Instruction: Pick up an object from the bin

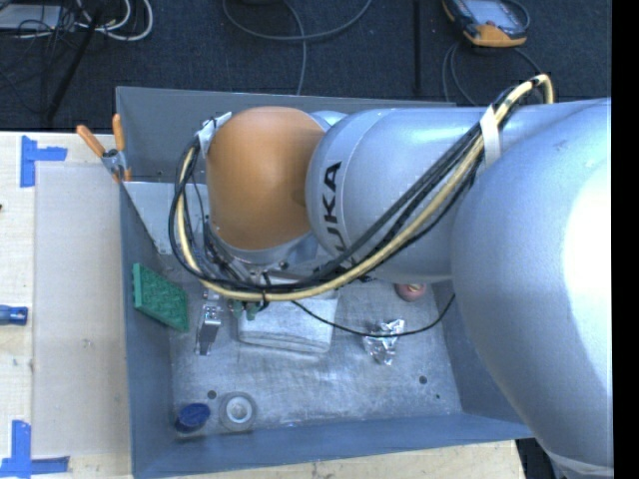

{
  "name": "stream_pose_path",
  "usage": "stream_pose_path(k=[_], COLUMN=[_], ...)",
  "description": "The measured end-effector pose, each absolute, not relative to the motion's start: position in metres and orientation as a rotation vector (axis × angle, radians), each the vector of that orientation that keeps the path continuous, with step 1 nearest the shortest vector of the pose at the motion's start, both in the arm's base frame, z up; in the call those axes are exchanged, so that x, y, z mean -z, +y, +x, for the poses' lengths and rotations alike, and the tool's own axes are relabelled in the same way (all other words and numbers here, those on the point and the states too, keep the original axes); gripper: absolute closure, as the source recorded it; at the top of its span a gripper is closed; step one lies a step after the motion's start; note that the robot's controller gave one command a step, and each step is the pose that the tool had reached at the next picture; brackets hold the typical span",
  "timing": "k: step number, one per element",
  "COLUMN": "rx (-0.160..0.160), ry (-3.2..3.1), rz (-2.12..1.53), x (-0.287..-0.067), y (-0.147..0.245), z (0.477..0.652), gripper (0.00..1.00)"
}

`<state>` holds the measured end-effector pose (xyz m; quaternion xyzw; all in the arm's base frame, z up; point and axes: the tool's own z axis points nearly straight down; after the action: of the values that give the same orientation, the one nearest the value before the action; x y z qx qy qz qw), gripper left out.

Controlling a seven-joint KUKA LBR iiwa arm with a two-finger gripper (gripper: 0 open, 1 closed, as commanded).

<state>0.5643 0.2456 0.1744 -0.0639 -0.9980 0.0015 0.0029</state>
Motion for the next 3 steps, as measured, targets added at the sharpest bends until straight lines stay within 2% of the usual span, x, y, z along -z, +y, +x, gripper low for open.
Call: stream_pose_path(k=[1,2,3], rx=[-0.003,0.000,-0.003], ry=[-3.134,-3.146,-3.124], rz=[0.114,0.052,0.315], x=[-0.074,-0.072,-0.099], y=[0.236,0.229,0.138], z=[0.546,0.618,0.613], gripper=[0.00,0.00,0.00])
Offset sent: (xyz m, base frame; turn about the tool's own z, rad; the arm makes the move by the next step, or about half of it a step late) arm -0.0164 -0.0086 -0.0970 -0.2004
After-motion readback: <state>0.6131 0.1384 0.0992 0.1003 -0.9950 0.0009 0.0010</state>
